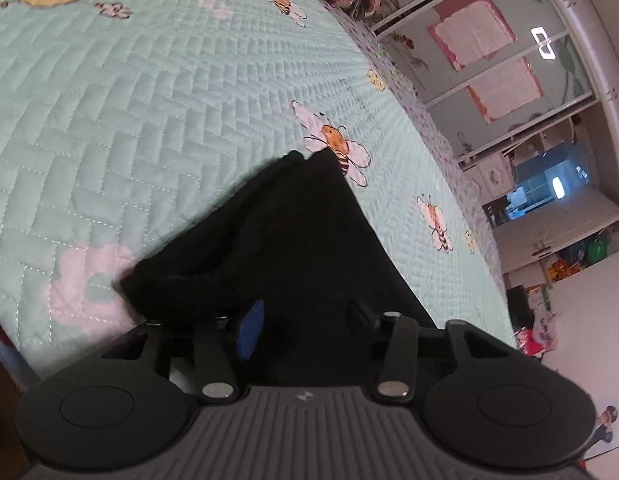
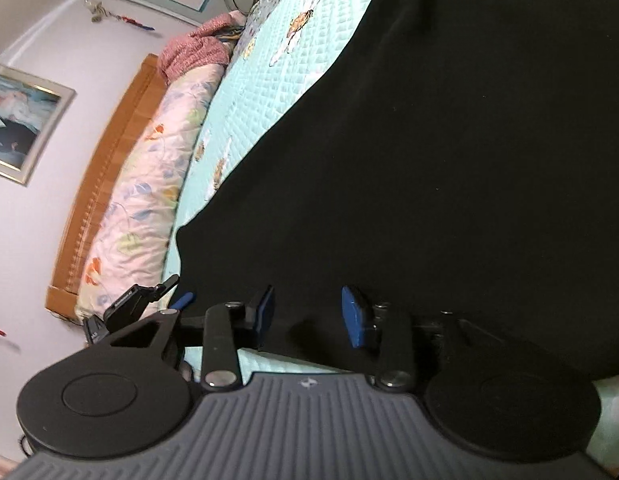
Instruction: Fold clothes
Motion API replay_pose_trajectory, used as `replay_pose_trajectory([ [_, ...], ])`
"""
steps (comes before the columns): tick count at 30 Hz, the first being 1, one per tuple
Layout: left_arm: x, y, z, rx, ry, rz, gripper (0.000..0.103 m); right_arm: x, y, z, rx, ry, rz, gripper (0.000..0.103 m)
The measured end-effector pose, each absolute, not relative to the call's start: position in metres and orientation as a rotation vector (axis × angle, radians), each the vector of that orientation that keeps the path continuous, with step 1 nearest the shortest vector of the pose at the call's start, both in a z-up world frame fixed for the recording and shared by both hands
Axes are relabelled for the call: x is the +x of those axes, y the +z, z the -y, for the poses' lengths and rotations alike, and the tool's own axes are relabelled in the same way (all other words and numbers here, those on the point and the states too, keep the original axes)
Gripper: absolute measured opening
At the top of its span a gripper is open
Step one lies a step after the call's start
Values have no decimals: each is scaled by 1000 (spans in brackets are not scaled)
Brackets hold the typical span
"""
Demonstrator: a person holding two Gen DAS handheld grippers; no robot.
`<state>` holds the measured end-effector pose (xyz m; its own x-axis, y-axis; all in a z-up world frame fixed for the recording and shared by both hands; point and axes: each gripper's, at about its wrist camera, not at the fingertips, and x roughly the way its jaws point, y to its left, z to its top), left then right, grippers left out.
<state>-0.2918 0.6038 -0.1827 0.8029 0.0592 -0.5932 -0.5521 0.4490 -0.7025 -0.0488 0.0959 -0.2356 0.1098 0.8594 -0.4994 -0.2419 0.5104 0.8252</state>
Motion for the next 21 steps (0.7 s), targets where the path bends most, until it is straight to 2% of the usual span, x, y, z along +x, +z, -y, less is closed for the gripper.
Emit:
replay_pose_trajectory([
  [2,-291,-169,-595,-1029,378,-503,53,-49,-227,-98,635,895,-1177,43],
  [6,-279,-151,-572,-1026,268,-439,64,-62,-196,-106,589,953,-1032,52],
  [10,-248,-172,-547,-977,215,-577,64,-56,-205,-101,619,924,-1040,62],
  [12,-246,-194,-550,-1050,271,-593,62,-52,-218,-98,652,896,-1084,62],
  [14,-249,-206,-556,-1135,300,-556,60,-50,-233,-94,686,880,-1124,53],
  [17,-246,-191,-559,-1110,314,-567,61,-49,-226,-86,707,891,-1105,55],
  [21,-268,-167,-563,-1101,341,-455,62,-49,-216,-78,729,912,-1082,59],
])
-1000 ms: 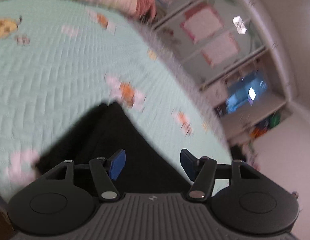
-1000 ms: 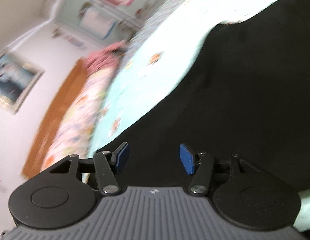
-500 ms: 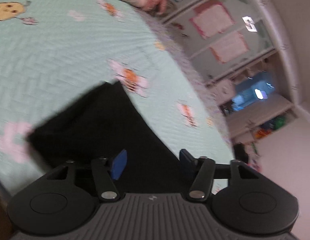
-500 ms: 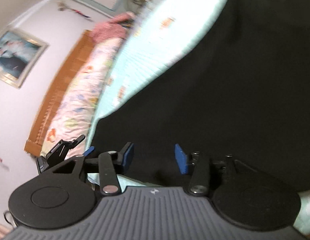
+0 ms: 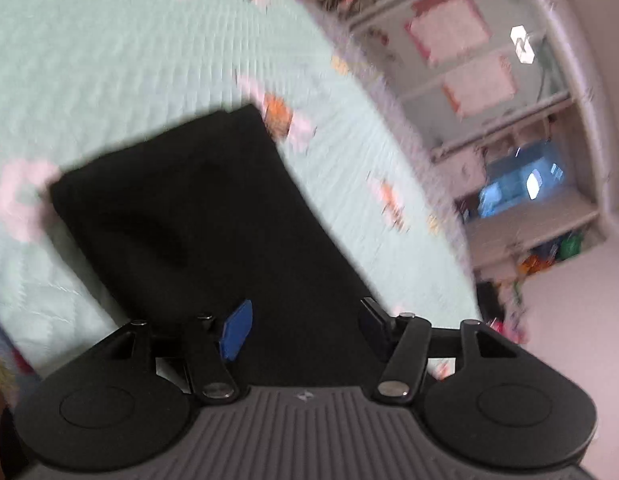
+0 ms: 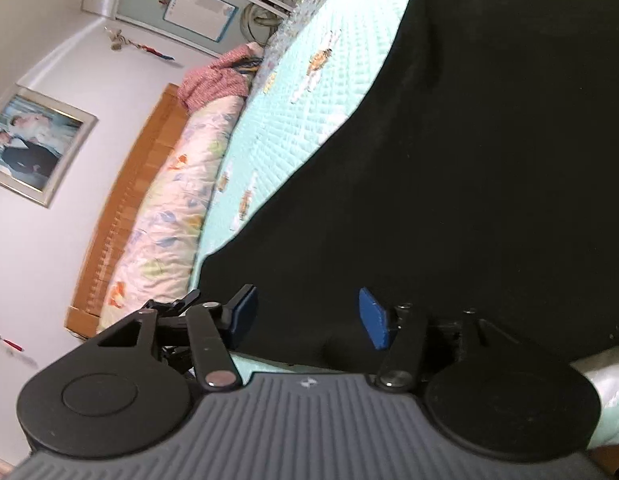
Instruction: Fold clothes
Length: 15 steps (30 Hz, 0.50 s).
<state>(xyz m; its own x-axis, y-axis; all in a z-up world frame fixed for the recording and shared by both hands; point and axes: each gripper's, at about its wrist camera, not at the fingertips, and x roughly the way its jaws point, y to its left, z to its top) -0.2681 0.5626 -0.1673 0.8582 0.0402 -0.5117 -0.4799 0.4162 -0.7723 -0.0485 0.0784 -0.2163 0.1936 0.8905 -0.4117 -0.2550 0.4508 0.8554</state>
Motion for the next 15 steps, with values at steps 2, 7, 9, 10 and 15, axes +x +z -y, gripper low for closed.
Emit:
replay_pose_trajectory([
  [2,-289,-160,-563,-1119,397,-384,68,-51,-216,-77,736,914,-1075,60],
  [7,-334,-167,-577,-1198,565,-256,69,-50,-206,-79,646,904,-1048,63],
  [9,-347,-174,-583,-1242,615,-211,70,-47,-205,-80,648,899,-1042,65],
  [10,-354,-177,-585,-1277,628,-201,70,-46,-204,-81,653,896,-1039,66],
  [15,-370,-178,-592,-1302,644,-204,70,-45,-202,-84,652,885,-1044,67],
])
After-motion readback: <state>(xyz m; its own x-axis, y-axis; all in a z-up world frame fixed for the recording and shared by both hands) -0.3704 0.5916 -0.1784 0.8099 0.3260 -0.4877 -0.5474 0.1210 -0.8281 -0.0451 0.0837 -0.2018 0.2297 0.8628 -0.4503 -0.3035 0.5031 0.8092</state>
